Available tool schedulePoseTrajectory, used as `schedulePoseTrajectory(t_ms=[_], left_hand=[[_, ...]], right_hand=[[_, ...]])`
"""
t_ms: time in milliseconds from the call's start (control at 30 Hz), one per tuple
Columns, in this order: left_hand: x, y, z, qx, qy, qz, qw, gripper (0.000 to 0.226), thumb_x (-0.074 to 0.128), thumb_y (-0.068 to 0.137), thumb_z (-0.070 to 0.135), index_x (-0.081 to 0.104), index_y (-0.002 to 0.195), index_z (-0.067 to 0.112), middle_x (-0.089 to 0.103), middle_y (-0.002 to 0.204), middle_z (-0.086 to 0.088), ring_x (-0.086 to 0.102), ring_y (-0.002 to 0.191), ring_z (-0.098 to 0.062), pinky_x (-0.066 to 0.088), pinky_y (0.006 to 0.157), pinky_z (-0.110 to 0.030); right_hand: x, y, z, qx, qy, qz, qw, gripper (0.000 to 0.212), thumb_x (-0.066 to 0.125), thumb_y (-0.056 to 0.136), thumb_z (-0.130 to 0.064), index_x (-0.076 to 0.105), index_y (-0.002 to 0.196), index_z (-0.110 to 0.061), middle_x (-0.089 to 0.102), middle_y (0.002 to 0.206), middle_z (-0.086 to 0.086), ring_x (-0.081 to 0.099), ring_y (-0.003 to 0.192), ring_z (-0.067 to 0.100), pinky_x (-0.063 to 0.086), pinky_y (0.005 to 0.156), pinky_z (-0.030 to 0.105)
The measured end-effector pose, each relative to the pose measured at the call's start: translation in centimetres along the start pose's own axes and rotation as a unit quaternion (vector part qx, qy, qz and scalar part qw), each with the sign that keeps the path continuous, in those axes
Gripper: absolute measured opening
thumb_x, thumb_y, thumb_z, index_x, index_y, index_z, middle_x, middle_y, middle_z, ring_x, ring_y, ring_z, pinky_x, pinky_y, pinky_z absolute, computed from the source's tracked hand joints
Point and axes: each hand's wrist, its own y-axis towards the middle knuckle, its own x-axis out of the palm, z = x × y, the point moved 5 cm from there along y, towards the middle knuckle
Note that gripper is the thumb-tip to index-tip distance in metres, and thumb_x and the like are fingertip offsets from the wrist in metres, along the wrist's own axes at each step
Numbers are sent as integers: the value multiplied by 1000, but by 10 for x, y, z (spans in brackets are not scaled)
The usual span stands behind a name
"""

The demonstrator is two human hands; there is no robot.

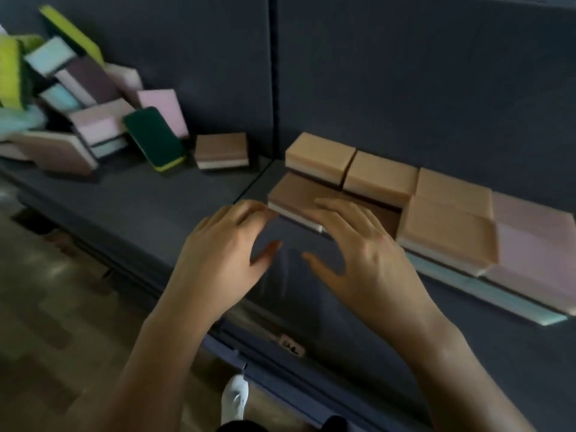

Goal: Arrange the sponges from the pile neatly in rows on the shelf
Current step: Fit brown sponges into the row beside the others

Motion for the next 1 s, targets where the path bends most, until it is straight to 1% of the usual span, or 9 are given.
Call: schedulePoseTrajectory(t_ms=[200,367,633,733,800,900,933,967,1000], left_hand=[[-14,18,-95,-9,8,18,1000,41,64,84,40,64,120,19,61,120,1,62,104,-23,54,77,-39],[-22,34,-164,2,8,-1,1000,45,49,86,47,65,118,19,62,120,1,63,102,-24,54,75,-39],[-23,58,-221,46,3,-5,999,42,51,85,42,66,115,18,61,117,1,62,101,-23,52,76,-37],[-23,66,-231,60,9,-7,998,40,56,83,41,65,114,18,62,117,1,63,100,-22,50,77,-35],[-23,71,-236,76,9,-18,997,41,55,84,41,63,118,20,60,120,2,61,105,-20,48,82,-34],[-26,78,-241,103,2,-29,994,44,58,85,40,61,125,21,58,127,1,57,114,-20,49,91,-38],[-27,81,-243,111,4,-25,994,45,61,85,38,61,126,20,58,129,0,56,116,-21,49,93,-39],[-29,84,-244,120,9,-21,993,46,65,85,37,61,128,20,57,130,0,55,119,-21,48,95,-40],[-31,88,-247,130,16,-21,991,49,69,83,36,60,129,20,55,132,0,53,122,-21,47,97,-41]], right_hand=[[47,76,-41,4,-14,-19,1000,57,67,87,-37,50,140,-21,48,144,-2,46,132,18,47,101,35],[95,143,-63,18,-33,-33,999,57,71,86,-33,51,139,-21,50,140,-1,47,130,22,49,99,45],[140,211,-69,53,-67,-82,993,60,68,87,-36,45,142,-23,45,144,-2,42,132,19,43,104,39],[146,232,-60,57,-58,-78,994,65,71,84,-35,45,143,-23,44,146,0,42,133,22,43,104,45],[152,245,-50,64,-74,-115,989,75,71,84,-43,37,148,-24,34,155,2,30,142,24,35,112,47],[166,259,-34,95,-111,-238,960,91,69,85,-49,15,156,-30,8,164,1,4,151,27,15,118,51],[169,261,-31,101,-114,-272,950,92,68,85,-46,11,156,-31,5,164,0,0,151,27,12,119,53],[171,261,-30,101,-111,-284,947,90,68,86,-44,12,155,-32,10,163,0,4,150,28,12,118,54],[169,261,-31,97,-106,-273,951,84,67,86,-42,18,154,-32,20,159,1,14,148,28,18,117,52]])
